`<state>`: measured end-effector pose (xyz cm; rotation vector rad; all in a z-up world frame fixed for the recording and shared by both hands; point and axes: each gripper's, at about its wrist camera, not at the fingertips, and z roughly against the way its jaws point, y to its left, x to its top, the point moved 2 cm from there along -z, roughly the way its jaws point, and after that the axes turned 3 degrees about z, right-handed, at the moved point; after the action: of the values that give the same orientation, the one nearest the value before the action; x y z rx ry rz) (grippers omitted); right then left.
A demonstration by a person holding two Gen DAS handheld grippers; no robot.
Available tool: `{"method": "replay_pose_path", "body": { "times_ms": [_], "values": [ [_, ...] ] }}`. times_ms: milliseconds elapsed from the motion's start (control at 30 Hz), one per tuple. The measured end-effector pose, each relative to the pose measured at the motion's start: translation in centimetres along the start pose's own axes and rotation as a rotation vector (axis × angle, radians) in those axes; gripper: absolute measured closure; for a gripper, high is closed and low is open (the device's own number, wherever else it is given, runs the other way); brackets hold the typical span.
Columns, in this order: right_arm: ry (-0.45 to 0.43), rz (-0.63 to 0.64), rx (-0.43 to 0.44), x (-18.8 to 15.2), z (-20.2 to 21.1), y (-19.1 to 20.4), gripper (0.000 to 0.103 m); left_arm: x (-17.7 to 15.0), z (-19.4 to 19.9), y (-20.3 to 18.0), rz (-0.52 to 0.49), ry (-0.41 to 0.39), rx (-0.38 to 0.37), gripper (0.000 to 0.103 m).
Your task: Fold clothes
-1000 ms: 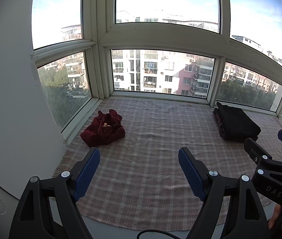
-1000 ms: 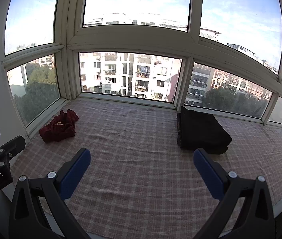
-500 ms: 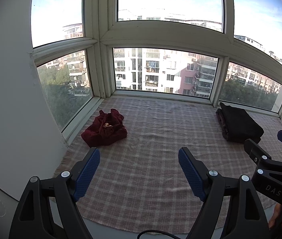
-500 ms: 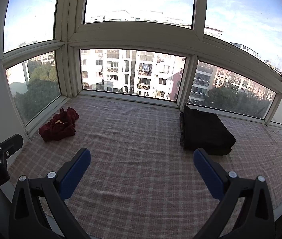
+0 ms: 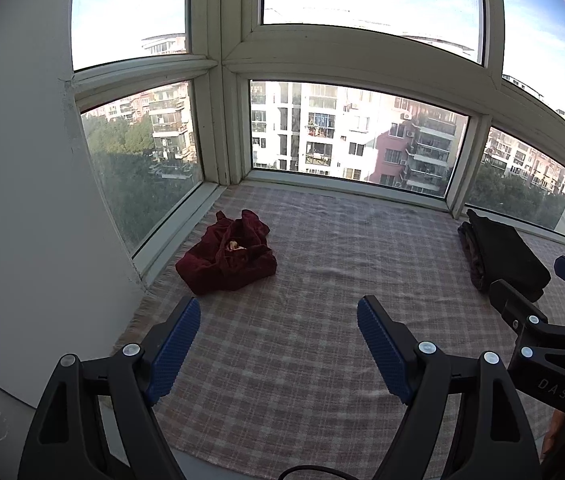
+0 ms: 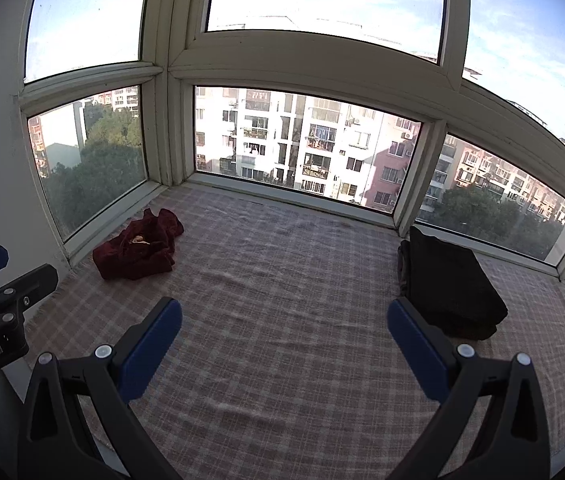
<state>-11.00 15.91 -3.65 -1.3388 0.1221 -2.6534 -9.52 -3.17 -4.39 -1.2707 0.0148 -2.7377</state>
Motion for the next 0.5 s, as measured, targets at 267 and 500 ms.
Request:
{"method": "replay_pose_path", "body": {
  "times_ms": [267, 500],
  "values": [
    [0.006, 0.034, 0.043, 2.2, -3.4, 1.5, 0.000, 1.1, -3.5, 2.1, 0.027, 0.031, 0.043, 0.023],
    [0.026, 0.062, 0.070, 4.4, -7.9, 3.1, 0.000, 2.2, -7.1, 3.9, 0.044, 0.057, 0.075, 0.023]
  ]
}}
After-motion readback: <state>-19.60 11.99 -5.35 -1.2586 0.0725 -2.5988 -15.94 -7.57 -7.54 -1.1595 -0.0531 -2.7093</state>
